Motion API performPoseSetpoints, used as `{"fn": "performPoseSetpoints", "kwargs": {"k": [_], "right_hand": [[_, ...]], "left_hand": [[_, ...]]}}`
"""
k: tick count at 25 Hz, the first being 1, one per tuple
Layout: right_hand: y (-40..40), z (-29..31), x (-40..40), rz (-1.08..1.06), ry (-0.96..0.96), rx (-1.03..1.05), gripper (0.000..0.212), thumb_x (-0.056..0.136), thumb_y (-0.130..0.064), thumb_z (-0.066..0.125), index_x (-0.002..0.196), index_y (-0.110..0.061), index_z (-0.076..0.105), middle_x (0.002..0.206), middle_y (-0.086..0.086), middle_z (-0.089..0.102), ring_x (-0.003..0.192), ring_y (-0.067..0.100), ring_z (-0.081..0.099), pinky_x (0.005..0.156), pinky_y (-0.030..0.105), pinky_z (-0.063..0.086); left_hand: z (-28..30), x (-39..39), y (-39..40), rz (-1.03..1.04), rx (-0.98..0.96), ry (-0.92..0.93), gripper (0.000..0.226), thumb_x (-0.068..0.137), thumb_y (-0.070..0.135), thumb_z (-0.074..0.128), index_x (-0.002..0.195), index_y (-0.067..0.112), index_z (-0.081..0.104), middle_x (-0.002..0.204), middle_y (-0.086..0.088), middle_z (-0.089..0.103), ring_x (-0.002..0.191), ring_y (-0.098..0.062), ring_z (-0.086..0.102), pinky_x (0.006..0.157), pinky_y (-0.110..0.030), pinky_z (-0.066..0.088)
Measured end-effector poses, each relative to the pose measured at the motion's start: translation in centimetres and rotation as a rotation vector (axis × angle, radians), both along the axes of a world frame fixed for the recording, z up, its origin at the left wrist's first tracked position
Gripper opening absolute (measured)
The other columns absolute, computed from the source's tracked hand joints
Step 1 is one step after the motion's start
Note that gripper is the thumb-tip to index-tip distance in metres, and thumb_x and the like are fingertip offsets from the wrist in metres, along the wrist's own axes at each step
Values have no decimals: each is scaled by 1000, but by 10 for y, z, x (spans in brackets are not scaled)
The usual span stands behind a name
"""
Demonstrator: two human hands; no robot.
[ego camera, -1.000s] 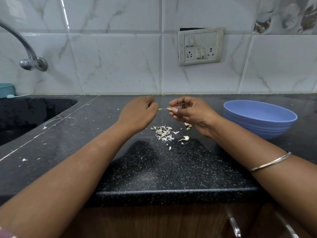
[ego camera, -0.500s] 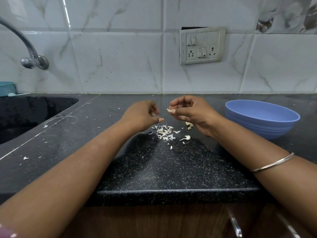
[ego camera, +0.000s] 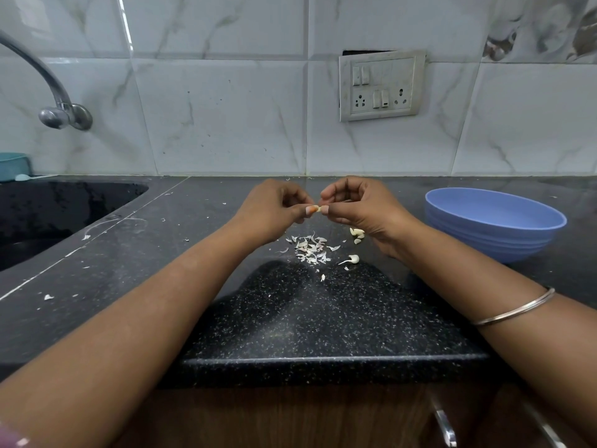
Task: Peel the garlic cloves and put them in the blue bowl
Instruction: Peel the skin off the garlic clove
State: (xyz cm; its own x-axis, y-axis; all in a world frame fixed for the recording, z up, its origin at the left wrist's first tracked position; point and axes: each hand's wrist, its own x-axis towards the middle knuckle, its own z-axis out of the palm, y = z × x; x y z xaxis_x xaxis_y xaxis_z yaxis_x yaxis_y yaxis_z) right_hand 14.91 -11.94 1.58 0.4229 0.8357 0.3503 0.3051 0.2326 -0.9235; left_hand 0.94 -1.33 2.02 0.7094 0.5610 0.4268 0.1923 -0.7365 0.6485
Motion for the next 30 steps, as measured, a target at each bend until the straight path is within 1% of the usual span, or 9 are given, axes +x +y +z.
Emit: {"fn": "performPoseSetpoints", "kwargs": {"k": [5, 10, 15, 18, 20, 23, 25, 28, 30], "right_hand": [[0, 2, -1, 17, 142, 19, 21, 77, 11, 68, 85, -8, 64, 77, 1, 65, 76, 11, 64, 76, 25, 57], [-1, 3, 0, 25, 176, 31, 21, 77, 11, 68, 84, -8, 63, 79, 4, 66, 77, 14, 64, 74, 24, 57], [0, 0, 0, 20, 99, 14, 20, 75, 5, 73, 85, -9, 64, 78, 2, 64, 76, 11, 62, 75, 26, 56], [0, -1, -2, 25, 72, 1, 19, 75, 4, 74, 87, -8, 64, 80, 7, 61, 74, 11, 61, 69, 20, 56], [0, -1, -3, 29, 69, -9, 18, 76, 4, 72, 86, -8, 64, 78, 6, 62, 71, 9, 62, 71, 21, 56], [-1, 0, -4, 33, 99, -22, 19, 77, 5, 71, 88, -9, 63, 79, 7, 64, 71, 10, 65, 75, 26, 57], [-1, 0, -4, 39, 117, -24, 19, 78, 4, 70, 89, -9, 63, 81, 7, 65, 72, 12, 66, 76, 27, 58], [-1, 0, -3, 47, 131, -28, 18, 80, 2, 69, 91, -10, 63, 81, 6, 66, 74, 13, 66, 74, 27, 57], [-1, 1, -2, 51, 134, -31, 17, 81, 0, 69, 92, -12, 63, 82, 4, 66, 75, 12, 67, 73, 27, 57]], "left_hand": [[0, -1, -3, -54, -189, -77, 6, 87, 16, 66, 91, 14, 70, 78, -4, 71, 65, -1, 63, 62, -20, 44], [0, -2, -3, -91, -227, -112, 9, 86, 16, 67, 94, 14, 71, 85, -9, 74, 73, -7, 66, 66, -20, 45], [2, -2, -5, -55, -169, -125, 8, 85, 19, 68, 90, 15, 72, 78, -8, 73, 73, -10, 67, 64, -24, 44], [2, -2, -5, -27, -113, -98, 9, 86, 19, 66, 91, 14, 72, 74, -4, 71, 61, -4, 61, 53, -16, 41], [3, -2, -5, -9, -46, -71, 10, 87, 21, 66, 91, 13, 71, 74, -3, 69, 55, -1, 57, 47, -13, 39], [2, -1, -4, 11, 10, -47, 12, 87, 23, 65, 91, 13, 71, 79, -7, 71, 63, -14, 59, 49, -18, 41], [2, 0, -3, 14, 7, -47, 12, 87, 22, 64, 90, 13, 71, 79, -7, 71, 59, -16, 57, 45, -17, 40], [1, 1, -2, 20, 18, -45, 10, 87, 22, 64, 89, 15, 71, 78, -6, 71, 60, -18, 57, 48, -22, 43], [0, 1, -1, 24, 27, -41, 11, 87, 23, 65, 90, 14, 71, 76, -5, 70, 55, -12, 54, 46, -18, 40]]}}
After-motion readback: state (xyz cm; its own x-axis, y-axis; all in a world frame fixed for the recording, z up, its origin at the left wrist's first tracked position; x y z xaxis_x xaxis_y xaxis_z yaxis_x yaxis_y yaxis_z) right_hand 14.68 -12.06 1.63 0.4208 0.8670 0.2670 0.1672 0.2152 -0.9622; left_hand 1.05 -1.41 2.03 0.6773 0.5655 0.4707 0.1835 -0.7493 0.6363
